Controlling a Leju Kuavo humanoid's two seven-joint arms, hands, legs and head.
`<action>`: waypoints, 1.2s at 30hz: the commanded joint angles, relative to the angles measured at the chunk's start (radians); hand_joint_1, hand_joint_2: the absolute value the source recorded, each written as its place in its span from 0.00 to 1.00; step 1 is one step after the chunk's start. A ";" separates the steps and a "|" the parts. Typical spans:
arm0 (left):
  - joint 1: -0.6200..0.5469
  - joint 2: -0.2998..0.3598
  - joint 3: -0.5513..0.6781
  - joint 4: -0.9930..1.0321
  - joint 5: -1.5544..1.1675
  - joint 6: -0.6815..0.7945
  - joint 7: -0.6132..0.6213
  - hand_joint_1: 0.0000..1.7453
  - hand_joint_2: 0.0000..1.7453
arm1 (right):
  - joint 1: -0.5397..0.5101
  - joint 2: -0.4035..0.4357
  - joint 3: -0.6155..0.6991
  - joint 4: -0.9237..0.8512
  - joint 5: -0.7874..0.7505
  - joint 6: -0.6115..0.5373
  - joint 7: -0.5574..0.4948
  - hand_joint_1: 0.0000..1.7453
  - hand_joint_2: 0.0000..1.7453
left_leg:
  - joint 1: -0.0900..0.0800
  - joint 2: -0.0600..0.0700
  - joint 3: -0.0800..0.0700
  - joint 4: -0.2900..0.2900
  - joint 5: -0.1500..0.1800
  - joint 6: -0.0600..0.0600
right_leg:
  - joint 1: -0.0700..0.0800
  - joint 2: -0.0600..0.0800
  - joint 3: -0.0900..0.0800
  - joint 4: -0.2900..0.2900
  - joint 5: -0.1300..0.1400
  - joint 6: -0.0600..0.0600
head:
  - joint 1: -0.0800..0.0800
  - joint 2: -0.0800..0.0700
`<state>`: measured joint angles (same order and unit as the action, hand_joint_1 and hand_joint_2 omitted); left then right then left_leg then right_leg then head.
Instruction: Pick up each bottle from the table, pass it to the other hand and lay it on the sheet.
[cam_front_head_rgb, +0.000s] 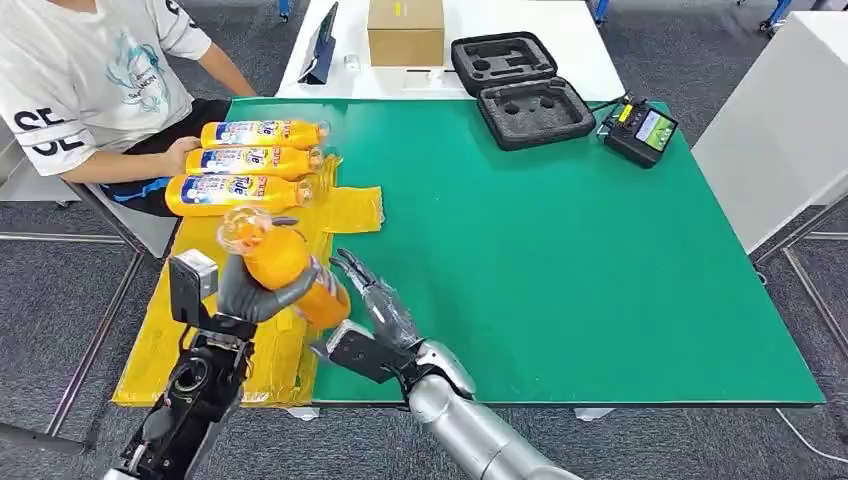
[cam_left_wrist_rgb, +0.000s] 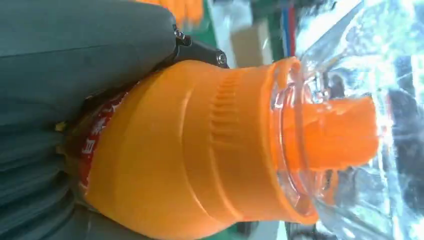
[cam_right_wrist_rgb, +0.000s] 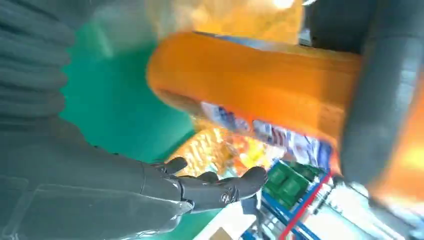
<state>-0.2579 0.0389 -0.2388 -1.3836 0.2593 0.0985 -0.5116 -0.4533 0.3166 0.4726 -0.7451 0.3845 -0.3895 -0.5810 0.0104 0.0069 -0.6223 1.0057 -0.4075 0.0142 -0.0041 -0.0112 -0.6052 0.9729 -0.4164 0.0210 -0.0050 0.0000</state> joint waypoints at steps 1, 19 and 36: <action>-0.053 0.000 0.086 0.095 -0.083 0.118 -0.076 1.00 1.00 | 0.060 -0.054 -0.015 -0.255 -0.029 -0.043 -0.044 0.00 0.00 | 0.000 -0.002 0.003 -0.001 -0.001 0.000 | 0.000 -0.001 0.003 0.000 -0.001 0.000 | 0.000 0.000; -0.293 0.107 -0.035 0.501 -1.036 0.449 0.114 1.00 1.00 | 0.115 -0.108 0.170 -0.555 -0.148 -0.237 -0.117 0.00 1.00 | 0.000 -0.004 0.002 -0.001 0.000 0.000 | 0.000 -0.003 0.003 -0.001 -0.001 0.000 | 0.000 0.000; -0.425 0.113 -0.156 0.758 -1.292 0.150 0.231 1.00 1.00 | 0.113 -0.093 0.163 -0.527 -0.175 -0.192 -0.117 0.00 1.00 | 0.001 -0.002 0.005 0.000 -0.001 -0.001 | 0.000 -0.001 0.006 0.000 -0.002 -0.001 | 0.000 0.000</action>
<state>-0.5779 0.1404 -0.3208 -0.8165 -1.0227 0.3328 -0.2918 -0.3258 0.2460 0.6195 -1.2890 0.2251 -0.5886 -0.6985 0.0104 0.0069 -0.6224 1.0057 -0.4071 0.0142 -0.0042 -0.0112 -0.6053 0.9730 -0.4162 0.0211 -0.0046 0.0000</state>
